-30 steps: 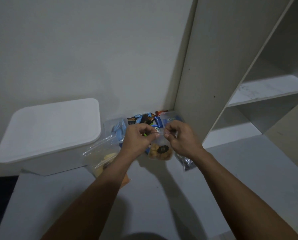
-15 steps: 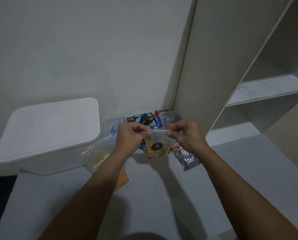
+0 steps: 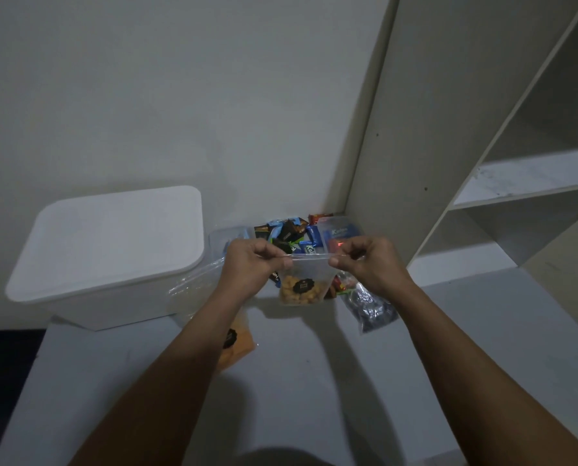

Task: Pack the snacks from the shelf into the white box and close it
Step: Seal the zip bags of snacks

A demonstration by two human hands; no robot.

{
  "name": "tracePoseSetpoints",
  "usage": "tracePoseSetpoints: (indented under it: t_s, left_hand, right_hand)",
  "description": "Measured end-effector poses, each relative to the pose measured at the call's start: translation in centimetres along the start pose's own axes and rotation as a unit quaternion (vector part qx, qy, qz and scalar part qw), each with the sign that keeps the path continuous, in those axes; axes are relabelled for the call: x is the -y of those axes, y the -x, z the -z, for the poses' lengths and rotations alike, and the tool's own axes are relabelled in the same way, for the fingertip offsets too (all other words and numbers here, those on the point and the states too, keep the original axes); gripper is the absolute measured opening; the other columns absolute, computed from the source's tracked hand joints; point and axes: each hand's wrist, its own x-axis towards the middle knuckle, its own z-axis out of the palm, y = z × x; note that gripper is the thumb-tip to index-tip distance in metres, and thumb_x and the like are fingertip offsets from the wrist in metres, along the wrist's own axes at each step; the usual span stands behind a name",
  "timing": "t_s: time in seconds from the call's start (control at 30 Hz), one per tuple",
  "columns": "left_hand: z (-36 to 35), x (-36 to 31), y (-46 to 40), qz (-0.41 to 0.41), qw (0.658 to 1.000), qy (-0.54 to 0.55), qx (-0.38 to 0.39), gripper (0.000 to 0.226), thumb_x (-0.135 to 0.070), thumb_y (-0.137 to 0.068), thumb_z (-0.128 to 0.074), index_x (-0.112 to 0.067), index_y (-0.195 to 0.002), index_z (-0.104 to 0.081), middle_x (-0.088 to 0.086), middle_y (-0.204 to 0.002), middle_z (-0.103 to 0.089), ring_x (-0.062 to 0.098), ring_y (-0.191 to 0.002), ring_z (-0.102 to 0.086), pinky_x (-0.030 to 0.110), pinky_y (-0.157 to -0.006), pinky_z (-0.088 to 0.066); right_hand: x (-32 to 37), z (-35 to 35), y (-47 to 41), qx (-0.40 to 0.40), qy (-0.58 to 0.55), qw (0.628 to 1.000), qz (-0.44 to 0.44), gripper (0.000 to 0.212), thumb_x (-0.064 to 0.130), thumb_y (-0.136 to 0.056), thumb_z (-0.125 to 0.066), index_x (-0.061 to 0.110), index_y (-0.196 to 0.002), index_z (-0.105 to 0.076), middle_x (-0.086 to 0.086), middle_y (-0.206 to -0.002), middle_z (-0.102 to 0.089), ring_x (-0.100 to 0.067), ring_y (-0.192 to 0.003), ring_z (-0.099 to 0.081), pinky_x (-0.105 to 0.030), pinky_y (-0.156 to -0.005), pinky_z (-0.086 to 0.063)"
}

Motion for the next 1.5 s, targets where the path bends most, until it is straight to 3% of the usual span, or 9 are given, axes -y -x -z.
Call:
tracePoseSetpoints:
  t_s: [0.07,0.2,0.47,0.6,0.7,0.9,1.2,1.33,1.5]
  left_hand:
    - [0.4,0.1,0.4,0.005,1.000,0.005,-0.004,0.008,-0.009,-0.071,-0.081,-0.013,-0.073,-0.074,-0.002,-0.071,-0.071,-0.001,-0.061,-0.064,0.008,-0.058,-0.048]
    - [1.2,1.0,1.1,0.023,0.999,0.034,-0.034,0.009,-0.010,-0.070,-0.081,-0.014,-0.073,-0.073,0.003,-0.075,-0.073,0.011,-0.069,-0.068,0.012,-0.060,-0.050]
    - [3.3,3.1,3.2,0.068,0.995,0.037,-0.060,0.007,-0.009,-0.073,-0.079,-0.007,-0.075,-0.073,0.002,-0.069,-0.071,0.000,-0.058,-0.063,0.013,-0.052,-0.047]
    - [4.7,5.0,4.5,0.109,0.992,0.033,-0.051,0.010,-0.007,-0.077,-0.076,-0.011,-0.069,-0.070,0.006,-0.063,-0.069,0.003,-0.045,-0.058,0.021,-0.047,-0.044]
    - [5.7,6.3,5.5,0.152,0.987,0.042,-0.031,0.005,0.000,-0.080,-0.071,0.002,-0.076,-0.068,0.014,-0.066,-0.068,0.009,-0.048,-0.064,0.023,-0.050,-0.050]
    - [7.3,7.6,7.4,0.184,0.981,0.052,-0.028,0.012,0.009,-0.081,-0.065,0.000,-0.073,-0.063,0.005,-0.058,-0.065,0.008,-0.045,-0.063,0.018,-0.043,-0.048]
    - [8.0,8.0,8.4,0.159,0.986,0.049,-0.018,0.016,-0.016,-0.083,-0.071,-0.001,-0.078,-0.073,0.005,-0.062,-0.067,0.009,-0.054,-0.062,0.019,-0.052,-0.049]
    - [7.4,7.5,7.9,0.167,0.986,0.023,0.001,0.007,-0.001,-0.078,-0.070,-0.006,-0.077,-0.076,-0.004,-0.058,-0.067,0.001,-0.049,-0.061,0.014,-0.046,-0.047]
    - [7.1,7.6,7.8,0.203,0.978,0.016,0.046,0.008,-0.002,-0.077,-0.068,-0.003,-0.080,-0.076,0.004,-0.071,-0.070,0.015,-0.062,-0.063,0.023,-0.052,-0.051]
  right_hand:
    - [-0.1,-0.4,-0.2,0.016,0.008,1.000,0.007,0.015,0.017,-0.078,-0.078,0.019,-0.066,-0.068,0.001,-0.065,-0.064,-0.009,-0.059,-0.054,-0.010,-0.052,-0.043]
    - [-0.3,-1.4,-1.1,0.024,0.024,0.999,0.004,0.023,0.024,-0.075,-0.081,0.026,-0.058,-0.066,0.002,-0.061,-0.066,-0.013,-0.058,-0.059,-0.037,-0.063,-0.056]
    - [0.2,-4.4,-1.6,0.113,0.010,0.993,0.046,0.010,0.011,-0.085,-0.071,0.014,-0.076,-0.068,-0.007,-0.079,-0.069,-0.026,-0.080,-0.066,-0.041,-0.071,-0.059]
    - [0.2,-6.3,-1.5,0.166,0.020,0.985,0.050,0.012,0.010,-0.090,-0.063,0.015,-0.079,-0.066,-0.006,-0.079,-0.066,-0.016,-0.072,-0.063,-0.032,-0.063,-0.059]
    - [0.3,-7.9,-1.1,0.212,0.018,0.976,0.044,0.010,0.010,-0.092,-0.060,0.009,-0.085,-0.066,-0.004,-0.077,-0.065,-0.011,-0.068,-0.061,-0.022,-0.057,-0.054]
    - [0.7,-10.9,-0.7,0.252,0.001,0.968,0.021,0.017,0.009,-0.094,-0.057,0.015,-0.079,-0.064,-0.006,-0.079,-0.066,-0.016,-0.073,-0.065,-0.031,-0.065,-0.056]
    - [1.5,-11.6,-1.0,0.298,0.000,0.954,0.040,0.017,0.011,-0.094,-0.057,0.016,-0.081,-0.066,-0.008,-0.083,-0.067,-0.015,-0.076,-0.064,-0.031,-0.067,-0.056]
    - [1.7,-11.7,-0.7,0.308,0.007,0.950,0.053,0.014,0.010,-0.095,-0.056,0.011,-0.087,-0.068,-0.011,-0.087,-0.067,-0.016,-0.078,-0.064,-0.032,-0.068,-0.058]
    - [1.2,-11.6,-0.1,0.303,-0.002,0.952,0.047,0.015,0.009,-0.093,-0.059,0.017,-0.083,-0.068,-0.013,-0.092,-0.068,-0.017,-0.080,-0.065,-0.031,-0.066,-0.060]
